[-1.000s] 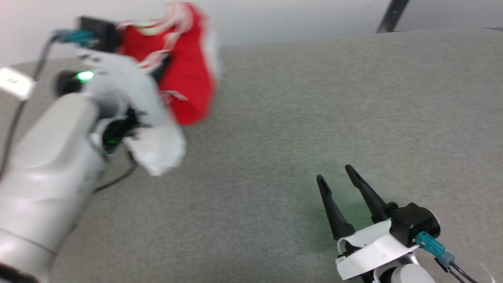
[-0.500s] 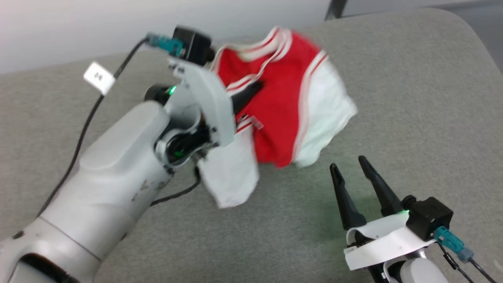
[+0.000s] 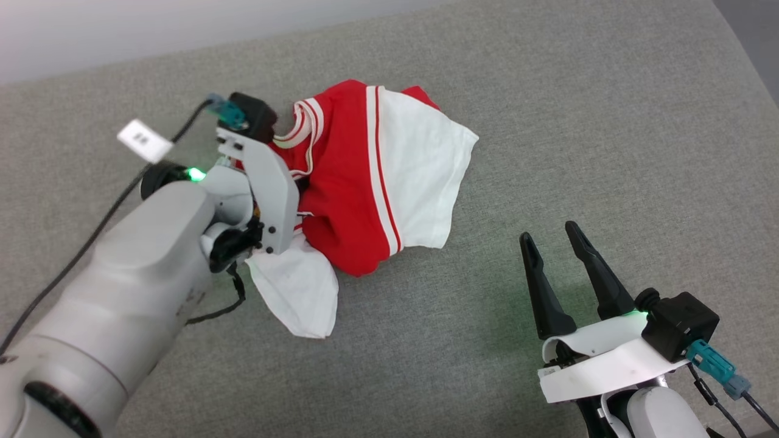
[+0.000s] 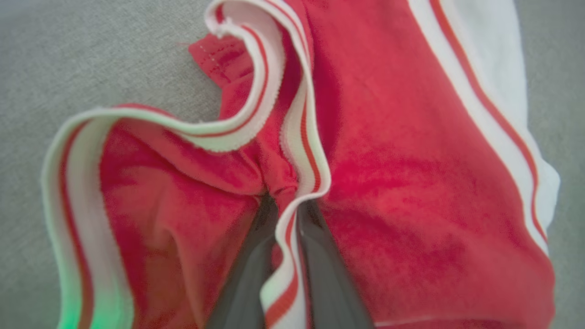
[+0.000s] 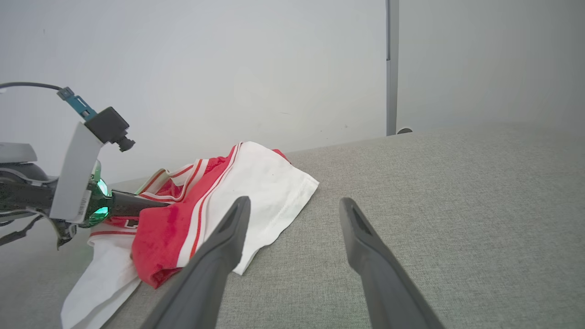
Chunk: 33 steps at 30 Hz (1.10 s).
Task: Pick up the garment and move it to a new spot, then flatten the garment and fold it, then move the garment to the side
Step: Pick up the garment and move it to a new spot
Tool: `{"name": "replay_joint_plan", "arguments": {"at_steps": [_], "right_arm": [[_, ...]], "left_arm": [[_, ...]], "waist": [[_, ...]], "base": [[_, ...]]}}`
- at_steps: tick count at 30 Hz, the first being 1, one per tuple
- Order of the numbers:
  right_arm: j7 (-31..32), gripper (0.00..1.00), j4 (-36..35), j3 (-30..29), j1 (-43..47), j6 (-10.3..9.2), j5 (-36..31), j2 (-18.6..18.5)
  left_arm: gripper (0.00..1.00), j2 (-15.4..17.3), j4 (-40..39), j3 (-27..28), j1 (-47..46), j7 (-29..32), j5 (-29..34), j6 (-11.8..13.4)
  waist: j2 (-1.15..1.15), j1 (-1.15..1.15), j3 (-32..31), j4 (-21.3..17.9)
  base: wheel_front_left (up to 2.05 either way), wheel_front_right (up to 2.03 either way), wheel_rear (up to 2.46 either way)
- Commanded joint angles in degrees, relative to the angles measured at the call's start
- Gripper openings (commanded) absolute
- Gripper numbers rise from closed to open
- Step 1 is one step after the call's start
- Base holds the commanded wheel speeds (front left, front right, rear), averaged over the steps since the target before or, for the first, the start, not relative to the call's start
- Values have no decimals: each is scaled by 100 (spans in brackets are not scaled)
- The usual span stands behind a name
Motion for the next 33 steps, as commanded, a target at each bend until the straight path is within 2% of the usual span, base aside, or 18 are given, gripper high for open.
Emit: {"name": "replay_joint_plan", "arguments": {"at_steps": [1,8,9,10,11,12,18,25,26,33], "right_arm": [[-27,100,-23,-10,-54,-6,88,18],[-27,100,-35,26,-73,-6,110,18],[-27,100,-28,10,-67,-6,103,18],[-27,100,-13,-11,-52,-6,90,16],[-27,100,2,-20,-40,-6,75,17],[-27,100,17,-19,-28,-6,47,18],[-28,100,151,-43,96,-6,-96,15],[-27,100,373,-124,398,-6,-379,14],[-27,100,373,-124,398,-6,-379,14],[4,100,553,-339,868,-6,-635,-87]], "left_arm": [[0,-10,164,-263,121,166,160,19],[0,-117,319,-669,102,257,153,19],[14,-121,289,-691,84,194,135,19],[38,-125,253,-689,65,122,90,19],[65,-129,204,-700,56,95,60,19],[100,-126,127,-721,58,82,17,18],[100,-30,-296,-380,-34,-684,-543,17],[100,154,-833,9,612,-1749,-1167,17],[100,154,-833,9,612,-1749,-1167,17],[100,487,-1117,256,2073,-2774,-1655,23]], "waist": [[0,0,39,-10],[0,0,96,-15],[0,0,88,1],[0,0,68,27],[0,0,43,52],[0,0,7,84],[0,0,-339,390],[0,0,-870,857],[0,0,-870,857],[0,0,-1350,1287]], "base": [[0,0,0],[0,0,0],[0,0,0],[0,0,0],[0,0,0],[0,0,0],[0,0,0],[0,0,0],[0,0,0],[0,0,0]]}}
